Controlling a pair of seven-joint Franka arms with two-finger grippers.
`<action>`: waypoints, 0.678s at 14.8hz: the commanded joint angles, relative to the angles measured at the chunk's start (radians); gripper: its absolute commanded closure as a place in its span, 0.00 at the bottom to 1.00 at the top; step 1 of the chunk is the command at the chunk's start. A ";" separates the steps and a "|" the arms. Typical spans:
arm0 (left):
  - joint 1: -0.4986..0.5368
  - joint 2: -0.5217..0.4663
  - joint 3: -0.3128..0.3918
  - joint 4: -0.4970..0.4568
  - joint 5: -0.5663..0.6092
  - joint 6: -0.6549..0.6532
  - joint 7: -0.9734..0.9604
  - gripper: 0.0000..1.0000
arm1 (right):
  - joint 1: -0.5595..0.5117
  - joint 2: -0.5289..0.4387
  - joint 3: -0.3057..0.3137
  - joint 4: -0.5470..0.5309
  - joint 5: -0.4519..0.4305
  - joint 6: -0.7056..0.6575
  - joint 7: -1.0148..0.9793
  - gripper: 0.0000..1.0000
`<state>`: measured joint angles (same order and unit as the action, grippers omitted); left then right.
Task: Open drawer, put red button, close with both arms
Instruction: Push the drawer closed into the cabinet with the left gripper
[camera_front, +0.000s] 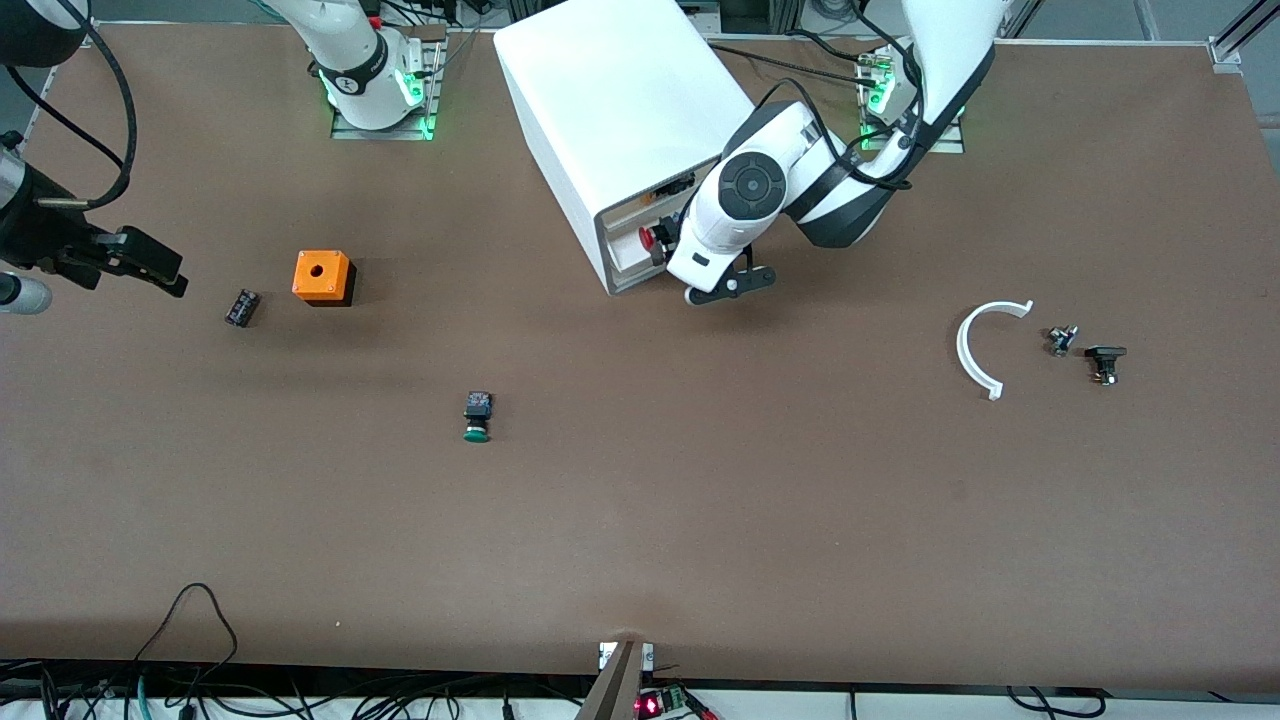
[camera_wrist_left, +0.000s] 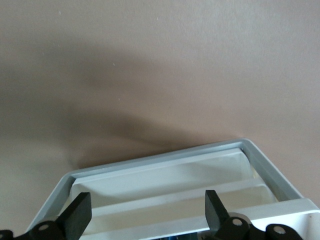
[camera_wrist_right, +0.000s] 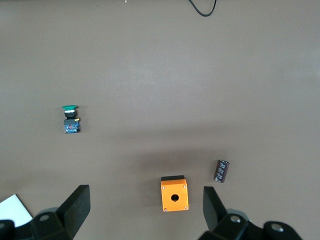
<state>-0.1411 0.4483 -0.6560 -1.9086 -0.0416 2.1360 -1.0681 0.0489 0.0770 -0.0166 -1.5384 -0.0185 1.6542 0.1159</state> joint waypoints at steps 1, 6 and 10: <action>0.012 -0.037 -0.028 -0.038 -0.024 0.001 -0.026 0.00 | 0.005 -0.039 0.003 -0.042 -0.014 0.015 0.019 0.00; 0.012 -0.036 -0.045 -0.044 -0.057 0.001 -0.030 0.00 | 0.005 -0.039 0.003 -0.040 -0.015 0.009 0.018 0.00; 0.011 -0.034 -0.047 -0.044 -0.057 0.001 -0.030 0.00 | 0.005 -0.039 0.003 -0.039 -0.024 0.009 0.016 0.00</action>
<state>-0.1410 0.4481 -0.6885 -1.9218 -0.0740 2.1359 -1.0932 0.0493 0.0637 -0.0166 -1.5500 -0.0207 1.6542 0.1160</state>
